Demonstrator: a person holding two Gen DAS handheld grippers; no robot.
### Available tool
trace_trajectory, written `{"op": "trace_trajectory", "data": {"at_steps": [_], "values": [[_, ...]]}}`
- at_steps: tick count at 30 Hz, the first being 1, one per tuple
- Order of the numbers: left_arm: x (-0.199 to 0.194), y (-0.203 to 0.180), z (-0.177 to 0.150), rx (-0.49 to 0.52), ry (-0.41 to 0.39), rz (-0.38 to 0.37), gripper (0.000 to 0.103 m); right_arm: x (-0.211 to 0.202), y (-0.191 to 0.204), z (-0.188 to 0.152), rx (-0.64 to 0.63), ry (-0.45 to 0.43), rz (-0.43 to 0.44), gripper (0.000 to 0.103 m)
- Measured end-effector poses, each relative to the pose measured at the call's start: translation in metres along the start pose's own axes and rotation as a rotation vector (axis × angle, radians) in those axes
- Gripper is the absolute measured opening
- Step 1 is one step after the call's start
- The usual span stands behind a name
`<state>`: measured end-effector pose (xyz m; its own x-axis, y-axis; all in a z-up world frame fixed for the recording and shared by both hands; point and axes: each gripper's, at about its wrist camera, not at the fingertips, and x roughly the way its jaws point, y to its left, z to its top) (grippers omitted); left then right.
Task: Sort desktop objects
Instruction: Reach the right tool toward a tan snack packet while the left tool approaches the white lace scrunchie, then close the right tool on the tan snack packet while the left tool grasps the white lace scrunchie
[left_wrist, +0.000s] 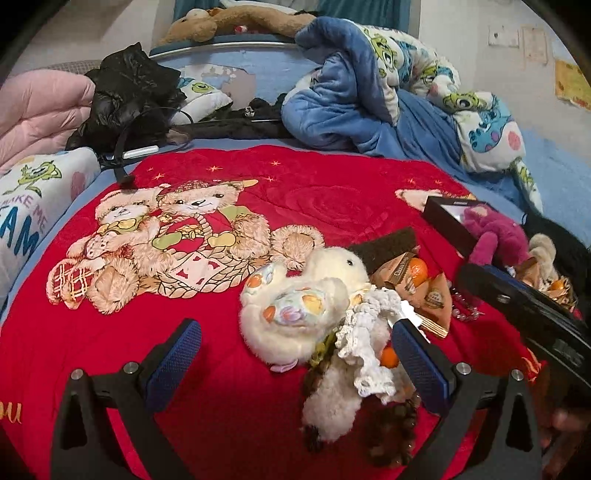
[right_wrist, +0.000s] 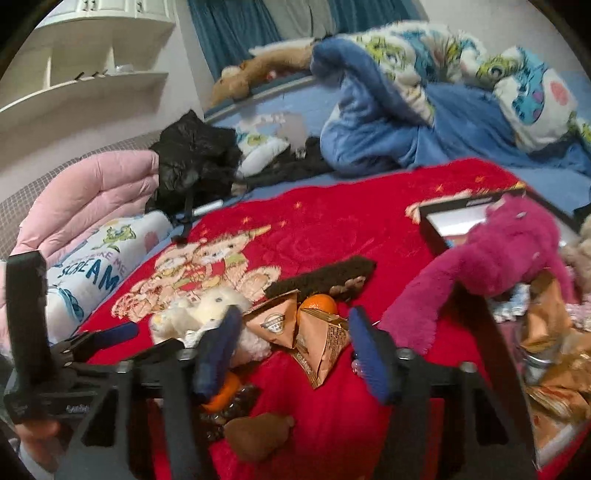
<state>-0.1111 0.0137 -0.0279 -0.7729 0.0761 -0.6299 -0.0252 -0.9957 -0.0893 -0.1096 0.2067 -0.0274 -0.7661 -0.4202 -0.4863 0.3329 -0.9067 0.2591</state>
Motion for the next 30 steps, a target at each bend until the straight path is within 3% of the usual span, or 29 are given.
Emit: {"op": "trace_trajectory", "data": {"at_steps": [5, 10, 18, 23, 30], "values": [[0.006, -0.006, -0.002, 0.041, 0.017, 0.016, 0.103, 0.03, -0.004, 0.002, -0.004, 0.086, 0.02, 0.042], [0.013, -0.008, -0.006, 0.053, 0.042, 0.05, 0.103, 0.042, -0.003, -0.004, -0.018, 0.131, -0.002, 0.041], [0.016, -0.006, -0.006, 0.048, 0.04, 0.038, 0.101, 0.058, -0.022, -0.009, 0.067, 0.199, -0.036, 0.036], [0.015, -0.007, -0.008, 0.047, 0.046, -0.057, 0.076, 0.058, -0.014, -0.01, 0.025, 0.199, -0.073, 0.035], [0.01, -0.005, -0.008, 0.03, 0.029, -0.09, 0.053, 0.054, -0.012, -0.01, 0.015, 0.19, -0.091, 0.034]]}}
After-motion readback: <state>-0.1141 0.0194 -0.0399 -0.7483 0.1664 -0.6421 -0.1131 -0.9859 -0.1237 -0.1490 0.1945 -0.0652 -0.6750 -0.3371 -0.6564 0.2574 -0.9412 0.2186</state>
